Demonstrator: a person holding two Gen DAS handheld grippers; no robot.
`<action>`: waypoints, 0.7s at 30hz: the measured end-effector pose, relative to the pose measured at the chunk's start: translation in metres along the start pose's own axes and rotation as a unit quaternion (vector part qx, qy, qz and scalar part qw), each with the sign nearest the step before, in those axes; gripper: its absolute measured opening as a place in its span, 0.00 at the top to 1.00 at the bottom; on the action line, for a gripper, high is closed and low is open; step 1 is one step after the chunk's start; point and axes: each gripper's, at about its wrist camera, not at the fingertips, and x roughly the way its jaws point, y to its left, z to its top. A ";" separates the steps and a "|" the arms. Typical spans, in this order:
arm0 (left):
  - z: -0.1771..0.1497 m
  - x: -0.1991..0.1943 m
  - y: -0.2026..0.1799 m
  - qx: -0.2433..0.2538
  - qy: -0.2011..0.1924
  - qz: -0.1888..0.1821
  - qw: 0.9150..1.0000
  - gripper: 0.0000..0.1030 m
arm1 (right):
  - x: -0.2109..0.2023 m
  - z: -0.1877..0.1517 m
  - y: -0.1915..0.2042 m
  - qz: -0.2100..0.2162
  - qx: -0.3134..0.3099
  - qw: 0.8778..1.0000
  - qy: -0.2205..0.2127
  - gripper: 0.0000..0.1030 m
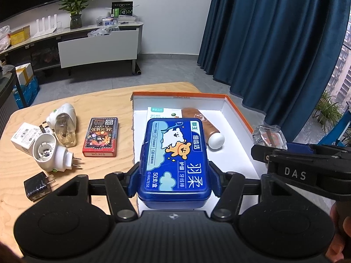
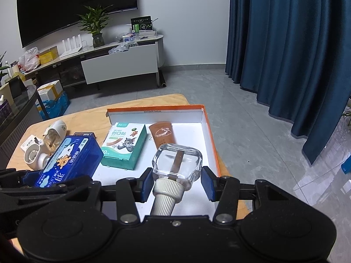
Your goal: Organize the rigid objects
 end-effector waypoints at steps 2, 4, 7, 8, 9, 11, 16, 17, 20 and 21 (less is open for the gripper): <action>0.000 0.001 0.000 0.001 0.001 -0.002 1.000 0.40 | 0.000 0.000 -0.001 -0.002 0.001 1.000 0.001 0.44; 0.000 0.002 0.000 0.001 0.001 -0.002 1.000 0.40 | 0.000 0.001 -0.001 -0.003 0.001 1.000 0.002 0.44; 0.000 0.003 0.000 0.002 0.003 -0.004 1.000 0.40 | 0.002 0.003 -0.003 -0.005 0.002 1.000 0.004 0.44; -0.001 0.004 0.000 0.001 0.004 -0.003 1.000 0.40 | 0.002 0.003 -0.004 -0.005 0.002 1.000 0.004 0.44; -0.001 0.004 0.000 0.001 0.004 -0.003 1.000 0.40 | 0.003 0.003 -0.004 -0.006 0.002 1.000 0.004 0.44; -0.001 0.005 0.000 0.001 0.005 -0.003 1.000 0.40 | 0.003 0.004 -0.004 -0.007 0.002 1.000 0.004 0.44; -0.001 0.005 -0.001 0.004 0.004 -0.002 1.000 0.40 | 0.005 0.005 -0.004 -0.006 0.001 1.000 0.005 0.44; -0.001 0.006 -0.001 0.003 0.004 -0.002 1.000 0.40 | 0.006 0.005 -0.003 -0.007 0.000 1.000 0.005 0.44; -0.001 0.005 -0.001 0.004 0.004 -0.001 1.000 0.40 | 0.008 0.006 -0.003 -0.007 -0.002 1.000 0.005 0.44; 0.000 0.005 -0.001 0.004 0.004 0.000 1.000 0.40 | 0.008 0.006 -0.002 -0.007 -0.002 1.000 0.006 0.44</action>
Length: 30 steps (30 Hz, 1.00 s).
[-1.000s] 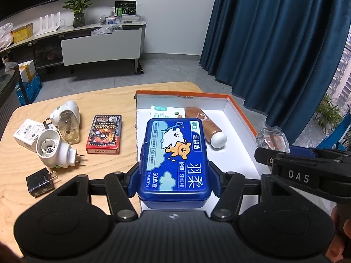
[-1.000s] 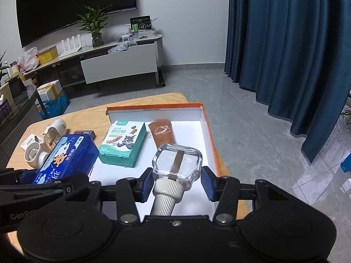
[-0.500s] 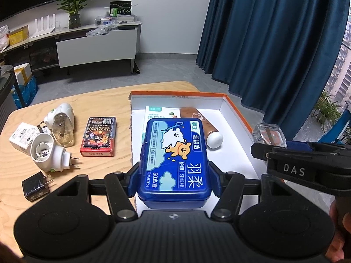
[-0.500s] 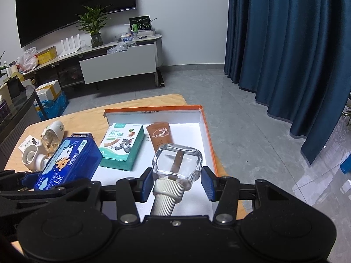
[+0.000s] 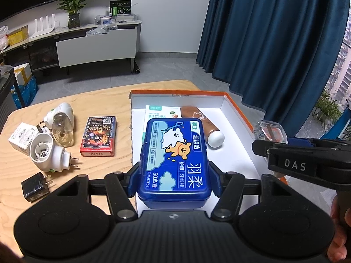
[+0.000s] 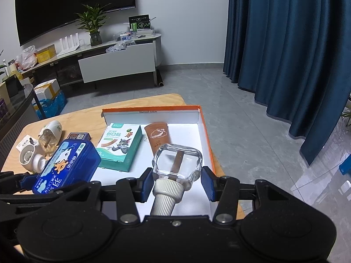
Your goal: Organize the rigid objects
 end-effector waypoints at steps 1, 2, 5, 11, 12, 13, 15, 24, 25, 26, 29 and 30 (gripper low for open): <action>0.000 0.000 0.000 0.001 0.000 0.000 1.000 0.40 | 0.000 0.000 0.000 0.000 0.000 1.000 0.000 0.44; 0.000 0.000 0.000 0.001 0.000 0.000 1.000 0.40 | 0.000 0.000 0.000 0.000 0.000 1.000 0.001 0.44; 0.000 0.002 -0.001 0.003 0.002 0.000 1.000 0.40 | 0.002 0.000 0.000 -0.001 -0.001 1.000 0.002 0.44; 0.002 0.006 -0.003 0.008 0.003 -0.002 1.000 0.40 | 0.005 0.003 0.000 -0.002 -0.004 1.000 0.002 0.44; 0.002 0.006 -0.003 0.009 0.002 -0.002 1.000 0.40 | 0.005 0.003 -0.001 -0.003 -0.004 1.000 0.002 0.44; 0.003 0.007 -0.004 0.010 0.002 -0.002 1.000 0.40 | 0.006 0.004 -0.001 -0.003 -0.004 1.000 0.003 0.44; 0.003 0.008 -0.004 0.012 0.002 -0.004 1.000 0.40 | 0.007 0.004 -0.003 -0.003 -0.003 1.000 0.003 0.44; 0.001 0.012 -0.007 0.015 0.008 -0.007 1.000 0.40 | 0.012 0.005 -0.002 -0.001 -0.005 1.000 0.010 0.44; 0.001 0.013 -0.007 0.015 0.009 -0.007 1.000 0.40 | 0.013 0.006 -0.001 -0.001 -0.006 1.000 0.010 0.44; 0.001 0.013 -0.007 0.015 0.009 -0.007 1.000 0.40 | 0.013 0.006 0.000 -0.001 -0.006 1.000 0.010 0.44; 0.001 0.014 -0.008 0.016 0.008 -0.007 1.000 0.40 | 0.014 0.006 0.001 0.001 -0.009 1.000 0.011 0.44; 0.001 0.014 -0.007 0.016 0.008 -0.007 1.000 0.40 | 0.014 0.006 0.002 0.001 -0.009 1.000 0.010 0.44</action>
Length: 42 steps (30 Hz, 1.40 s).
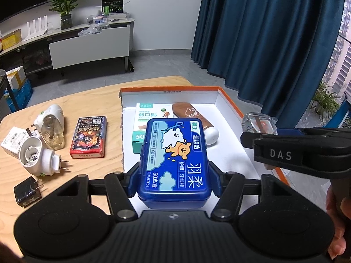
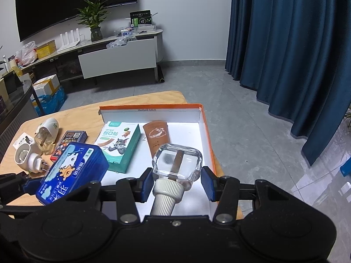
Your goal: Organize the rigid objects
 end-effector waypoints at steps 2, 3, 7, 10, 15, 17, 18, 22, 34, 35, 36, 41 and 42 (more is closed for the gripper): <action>0.000 0.001 0.002 -0.001 0.001 -0.001 1.000 0.40 | 0.000 0.000 0.000 0.000 0.000 1.000 0.000 0.44; 0.000 0.001 0.002 -0.001 0.001 0.000 1.000 0.40 | 0.000 0.000 0.000 0.000 0.000 1.000 0.000 0.44; -0.001 0.002 0.001 -0.002 0.002 -0.001 1.000 0.40 | 0.001 0.001 0.001 0.001 -0.002 1.000 0.001 0.44; -0.001 0.002 0.001 -0.002 0.002 -0.001 1.000 0.40 | 0.004 0.001 0.002 0.002 -0.003 1.000 0.002 0.44; 0.000 0.004 0.001 -0.002 0.002 -0.001 1.000 0.40 | 0.007 0.002 0.002 0.003 -0.004 1.000 0.004 0.44; 0.000 0.005 0.001 -0.002 0.003 -0.001 1.000 0.40 | 0.008 0.002 0.002 0.003 -0.004 1.000 0.005 0.44; 0.000 0.005 0.001 -0.002 0.003 -0.001 1.000 0.40 | 0.009 0.002 0.002 0.003 -0.004 1.000 0.005 0.44; 0.001 0.007 0.000 -0.002 0.003 -0.002 1.000 0.40 | 0.012 0.003 0.001 0.004 -0.005 1.000 0.008 0.44; 0.004 0.017 -0.003 0.006 0.012 -0.007 1.000 0.40 | 0.021 0.007 -0.003 0.003 -0.004 1.000 0.015 0.44; 0.005 0.018 -0.004 0.007 0.013 -0.007 1.000 0.40 | 0.023 0.007 -0.004 0.003 -0.005 1.000 0.016 0.44; 0.005 0.019 -0.005 0.009 0.013 -0.006 1.000 0.40 | 0.024 0.008 -0.004 0.003 -0.005 1.000 0.017 0.44; 0.008 0.025 -0.006 0.010 0.021 -0.006 1.000 0.40 | 0.028 0.011 -0.005 0.003 -0.005 1.000 0.020 0.44; 0.008 0.026 -0.006 0.009 0.022 -0.005 1.000 0.40 | 0.029 0.012 -0.005 0.003 -0.006 1.000 0.019 0.44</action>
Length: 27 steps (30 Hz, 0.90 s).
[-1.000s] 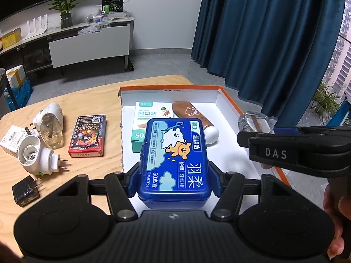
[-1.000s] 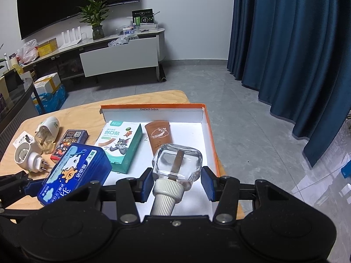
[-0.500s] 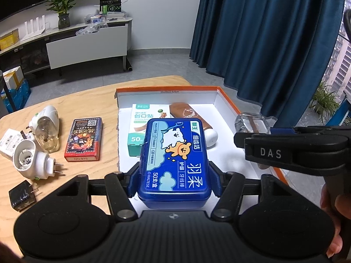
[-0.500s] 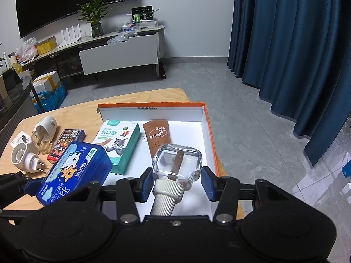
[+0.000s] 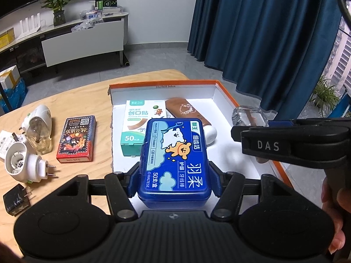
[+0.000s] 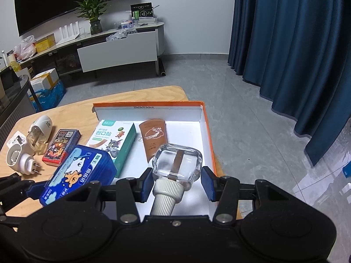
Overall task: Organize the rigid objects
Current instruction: 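Lower the blue tin with the left tool while the right tool lowers the glass bottle into the box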
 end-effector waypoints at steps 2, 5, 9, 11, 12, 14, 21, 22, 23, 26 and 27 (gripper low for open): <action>0.000 0.001 -0.001 0.002 0.001 0.002 1.000 0.40 | 0.001 0.001 -0.001 0.000 -0.001 1.000 0.001 0.44; 0.000 0.001 -0.004 0.006 0.004 0.003 1.000 0.40 | 0.006 0.002 -0.002 -0.001 0.001 1.000 0.005 0.44; 0.001 0.004 -0.006 0.009 0.008 0.003 1.000 0.40 | 0.009 0.004 -0.003 -0.001 -0.001 1.000 0.007 0.44; 0.002 0.006 -0.007 0.010 0.010 0.000 1.000 0.40 | 0.012 0.005 -0.003 -0.001 -0.003 1.000 0.009 0.44; 0.002 0.007 -0.007 0.010 0.011 -0.003 1.000 0.40 | 0.013 0.006 -0.003 -0.002 -0.004 1.000 0.010 0.44; 0.003 0.008 -0.008 0.011 0.014 -0.003 1.000 0.40 | 0.016 0.008 -0.004 -0.004 -0.005 1.000 0.011 0.44; 0.004 0.017 -0.010 0.010 0.028 -0.009 1.000 0.40 | 0.025 0.012 -0.010 -0.005 0.001 1.000 0.017 0.42; 0.005 0.017 -0.010 0.008 0.030 -0.010 0.999 0.40 | 0.024 0.013 -0.012 -0.003 0.005 1.000 0.012 0.41; 0.005 0.018 -0.010 0.009 0.030 -0.008 0.999 0.40 | 0.023 0.014 -0.014 0.000 0.009 1.000 0.006 0.32; 0.006 0.022 -0.010 0.009 0.033 -0.006 0.999 0.40 | 0.018 0.017 -0.019 0.003 0.021 1.000 -0.008 0.29; 0.006 0.024 -0.010 0.008 0.035 -0.006 0.999 0.40 | 0.016 0.018 -0.020 0.002 0.024 1.000 -0.011 0.29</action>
